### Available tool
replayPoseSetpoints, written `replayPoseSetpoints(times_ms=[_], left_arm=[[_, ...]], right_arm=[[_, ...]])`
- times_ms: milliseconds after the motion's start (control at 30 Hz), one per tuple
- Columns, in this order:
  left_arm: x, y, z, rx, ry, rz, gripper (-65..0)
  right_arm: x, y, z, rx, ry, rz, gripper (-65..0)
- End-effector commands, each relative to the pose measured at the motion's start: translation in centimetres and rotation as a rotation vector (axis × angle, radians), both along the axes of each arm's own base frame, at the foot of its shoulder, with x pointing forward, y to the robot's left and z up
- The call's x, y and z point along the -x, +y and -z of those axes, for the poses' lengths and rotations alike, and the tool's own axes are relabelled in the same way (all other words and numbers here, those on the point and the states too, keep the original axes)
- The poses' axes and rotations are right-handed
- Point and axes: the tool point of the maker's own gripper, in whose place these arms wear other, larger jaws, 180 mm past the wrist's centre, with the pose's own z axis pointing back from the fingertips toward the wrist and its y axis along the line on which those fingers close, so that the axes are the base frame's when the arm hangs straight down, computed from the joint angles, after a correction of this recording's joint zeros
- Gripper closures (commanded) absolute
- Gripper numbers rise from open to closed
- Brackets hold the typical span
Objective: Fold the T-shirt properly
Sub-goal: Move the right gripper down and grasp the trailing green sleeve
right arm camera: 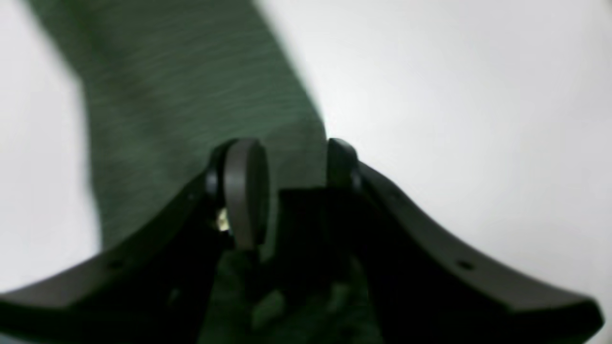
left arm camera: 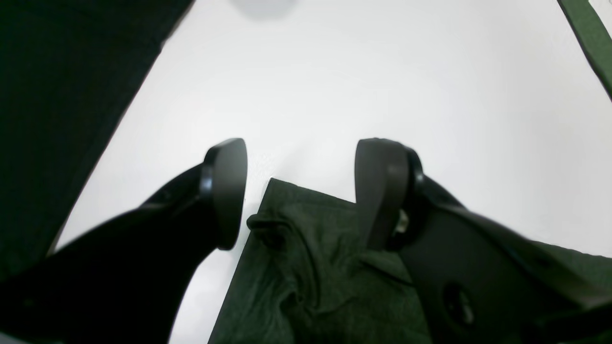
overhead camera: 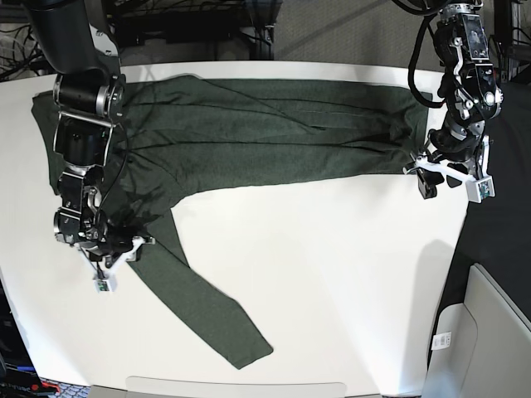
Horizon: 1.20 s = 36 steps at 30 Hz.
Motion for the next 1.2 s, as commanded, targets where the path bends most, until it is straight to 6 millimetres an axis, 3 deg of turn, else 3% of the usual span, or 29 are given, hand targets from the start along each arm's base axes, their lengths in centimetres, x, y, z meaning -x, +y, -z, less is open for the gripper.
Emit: replayPoseSetpoints(times_ms=[0,67,200,433,700,867,1167], left_arm=[[-0.7,0.2,-1.6,-0.023,-0.055,0.006,-35.2],[-0.7,0.2,-1.7,-0.024,-0.058,0.006,-35.2],[-0.7,0.2,-1.9,-0.025,-0.062,0.005,-35.1],[-0.6,0.3,-1.8,-0.026,-0.059,0.003,-35.1],[-0.6,0.3,-1.7,-0.024,-0.058,0.002,-35.1],[-0.5,-0.2,-1.4,-0.002,-0.058,-0.003,-35.1],[-0.4,-0.5,-1.3,0.005,-0.056,-0.002,-35.1]], right_arm=[[2.8,1.8,2.5,0.005,0.147,-0.066,-18.2],[2.7,2.4,2.1,0.010,0.151,-0.083,-15.2],[2.6,2.9,1.1,-0.009,0.126,-0.087,-0.3],[3.7,3.6,-3.0,-0.234,-0.011,-0.065,-0.6],[9.0,8.4,-7.9,-0.492,-0.069,-0.214,-0.6],[13.5,11.6,-9.2,-0.533,-0.131,-0.418,-0.6],[21.5,18.1,-10.5,-0.571,-0.108,-0.634,-0.6]])
